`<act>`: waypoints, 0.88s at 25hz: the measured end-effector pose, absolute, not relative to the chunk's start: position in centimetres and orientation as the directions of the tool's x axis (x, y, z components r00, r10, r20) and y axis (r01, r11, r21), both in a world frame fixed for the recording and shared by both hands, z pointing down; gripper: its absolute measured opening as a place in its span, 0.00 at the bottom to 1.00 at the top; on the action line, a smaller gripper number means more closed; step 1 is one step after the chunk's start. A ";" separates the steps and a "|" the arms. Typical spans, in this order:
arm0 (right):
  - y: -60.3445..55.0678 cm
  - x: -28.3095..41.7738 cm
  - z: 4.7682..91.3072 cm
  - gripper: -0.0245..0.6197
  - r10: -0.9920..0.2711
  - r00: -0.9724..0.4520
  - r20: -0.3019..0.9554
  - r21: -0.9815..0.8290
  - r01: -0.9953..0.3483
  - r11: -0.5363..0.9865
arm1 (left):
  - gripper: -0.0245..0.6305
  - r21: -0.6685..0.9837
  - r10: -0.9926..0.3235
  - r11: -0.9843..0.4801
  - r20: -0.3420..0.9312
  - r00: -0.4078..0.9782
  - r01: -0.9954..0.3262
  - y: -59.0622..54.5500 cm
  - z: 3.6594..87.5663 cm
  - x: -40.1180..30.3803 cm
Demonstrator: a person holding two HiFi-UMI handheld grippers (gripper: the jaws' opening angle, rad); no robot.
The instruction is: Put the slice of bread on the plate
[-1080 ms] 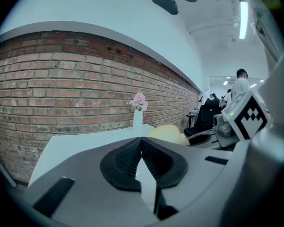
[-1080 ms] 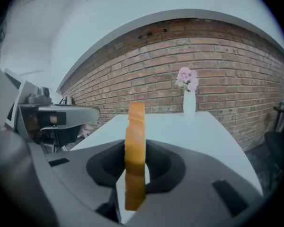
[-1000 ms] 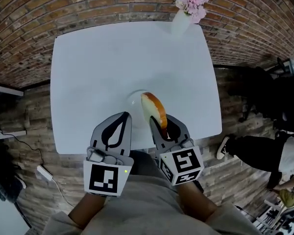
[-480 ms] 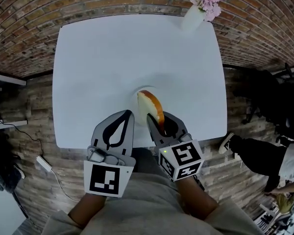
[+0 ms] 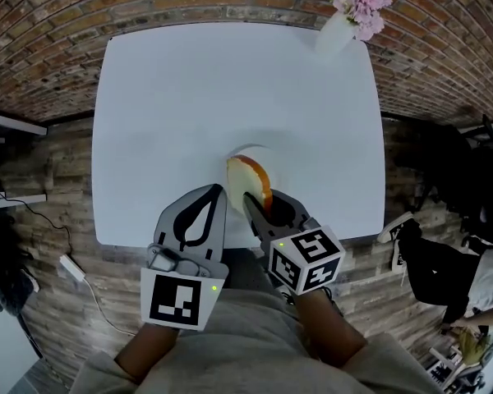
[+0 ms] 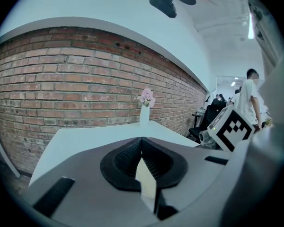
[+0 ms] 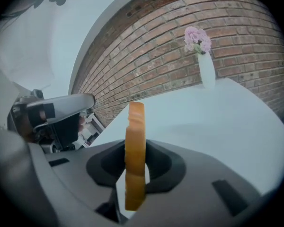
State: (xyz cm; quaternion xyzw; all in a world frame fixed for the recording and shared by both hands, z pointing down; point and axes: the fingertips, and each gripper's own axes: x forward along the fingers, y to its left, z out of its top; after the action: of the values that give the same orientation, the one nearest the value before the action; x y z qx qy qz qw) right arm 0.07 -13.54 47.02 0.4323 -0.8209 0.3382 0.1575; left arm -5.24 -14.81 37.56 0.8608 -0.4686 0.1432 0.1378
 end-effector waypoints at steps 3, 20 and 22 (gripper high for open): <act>-13.6 -0.1 47.6 0.18 -0.584 -0.590 0.557 -0.448 -0.806 0.387 | 0.05 0.102 -0.769 -0.516 0.381 0.513 -0.850 -14.9 37.7 -5.6; -15.6 0.9 50.0 0.19 -0.546 -0.643 0.538 -0.616 -0.741 0.266 | 0.05 0.095 -0.774 -0.504 0.393 0.498 -0.858 -16.0 37.9 -6.4; -15.8 1.1 50.3 0.19 -0.545 -0.644 0.537 -0.631 -0.735 0.248 | 0.05 0.093 -0.771 -0.507 0.396 0.499 -0.857 -16.1 38.0 -6.4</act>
State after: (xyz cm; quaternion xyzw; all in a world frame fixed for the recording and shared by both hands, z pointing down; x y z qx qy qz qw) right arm 1.12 -15.83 50.32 0.4088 -0.7830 0.4571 0.1041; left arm -6.40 -16.06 38.03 0.8542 -0.4766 0.1536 0.1399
